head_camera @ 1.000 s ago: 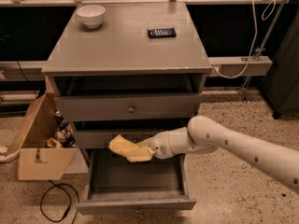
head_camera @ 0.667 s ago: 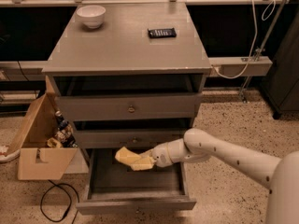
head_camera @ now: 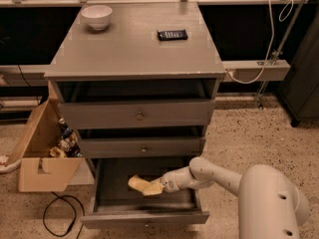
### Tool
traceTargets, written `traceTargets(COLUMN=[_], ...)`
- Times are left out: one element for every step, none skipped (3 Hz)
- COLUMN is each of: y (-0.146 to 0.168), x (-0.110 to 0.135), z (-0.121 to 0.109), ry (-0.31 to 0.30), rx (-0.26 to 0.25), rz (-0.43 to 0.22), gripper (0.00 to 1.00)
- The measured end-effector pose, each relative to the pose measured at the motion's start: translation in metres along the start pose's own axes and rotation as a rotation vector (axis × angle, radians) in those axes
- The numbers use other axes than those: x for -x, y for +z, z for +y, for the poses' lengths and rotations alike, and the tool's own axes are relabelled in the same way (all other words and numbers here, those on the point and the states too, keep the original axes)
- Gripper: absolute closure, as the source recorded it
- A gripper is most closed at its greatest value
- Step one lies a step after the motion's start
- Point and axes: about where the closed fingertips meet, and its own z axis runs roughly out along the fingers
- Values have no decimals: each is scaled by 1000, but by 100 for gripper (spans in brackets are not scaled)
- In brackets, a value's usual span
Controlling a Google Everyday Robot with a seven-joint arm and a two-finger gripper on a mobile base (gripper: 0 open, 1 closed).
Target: Place sponge into bottom drawer
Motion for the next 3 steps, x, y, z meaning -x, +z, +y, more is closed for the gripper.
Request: traceTargets(y=[18,30,39], x=[-20,-29,-30], z=[-31,-54,-73], ry=[29,45,59], rx=[-37,-108,-171], rz=[14,20,13], gripper=[100,100,84])
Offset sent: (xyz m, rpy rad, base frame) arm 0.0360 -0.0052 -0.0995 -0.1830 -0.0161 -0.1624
